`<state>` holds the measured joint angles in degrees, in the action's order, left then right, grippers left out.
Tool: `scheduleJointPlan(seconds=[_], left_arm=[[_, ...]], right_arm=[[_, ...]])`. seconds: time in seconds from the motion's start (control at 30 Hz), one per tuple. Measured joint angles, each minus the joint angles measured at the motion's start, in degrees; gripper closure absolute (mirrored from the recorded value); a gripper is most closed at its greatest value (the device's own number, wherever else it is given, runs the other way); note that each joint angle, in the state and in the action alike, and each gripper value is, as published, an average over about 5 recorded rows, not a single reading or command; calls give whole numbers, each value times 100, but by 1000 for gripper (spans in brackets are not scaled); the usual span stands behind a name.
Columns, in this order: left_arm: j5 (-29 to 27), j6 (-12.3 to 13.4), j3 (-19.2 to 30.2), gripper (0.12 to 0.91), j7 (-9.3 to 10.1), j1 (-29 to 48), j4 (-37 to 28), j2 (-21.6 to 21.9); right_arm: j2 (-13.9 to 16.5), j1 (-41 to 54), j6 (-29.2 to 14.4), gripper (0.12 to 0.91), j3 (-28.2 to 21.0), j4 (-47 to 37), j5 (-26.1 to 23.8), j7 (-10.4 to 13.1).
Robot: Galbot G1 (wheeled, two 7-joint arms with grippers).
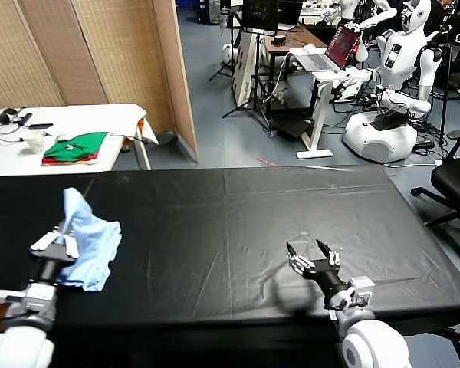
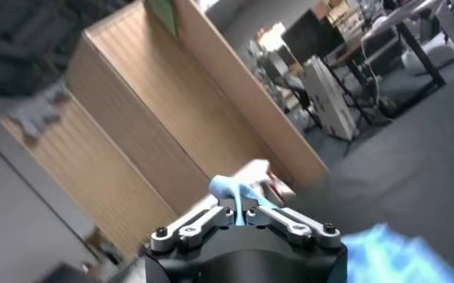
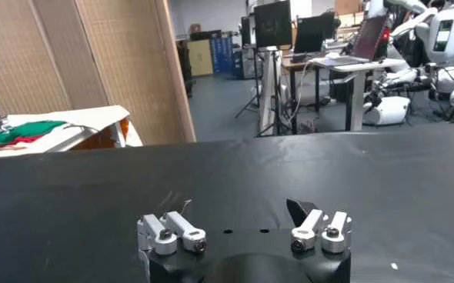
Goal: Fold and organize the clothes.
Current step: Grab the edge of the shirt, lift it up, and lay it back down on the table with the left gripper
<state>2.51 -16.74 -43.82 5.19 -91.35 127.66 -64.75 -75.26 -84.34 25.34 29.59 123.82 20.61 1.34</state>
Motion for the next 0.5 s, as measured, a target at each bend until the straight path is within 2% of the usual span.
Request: scheduleJointPlan(seconds=[0.13,0.23,0.33,0.5], left_arm=[[1049,-298,802,852,180,186,50,-483],[1597,-383,1424,852,265,361,-80,-916],[1737,-355,1953,852,226,535,-276,-1350],[1613,-213,2548,852,129,766,-670,-1926]], right_arm=[[-39,-61,-2,118,46,41,-10,-7],[-38,-39,7,118,51,28,30,-18],[-25,4,34,118,12,-19,108,-29],[-6,63,92,118,-118,-108,322,-50]])
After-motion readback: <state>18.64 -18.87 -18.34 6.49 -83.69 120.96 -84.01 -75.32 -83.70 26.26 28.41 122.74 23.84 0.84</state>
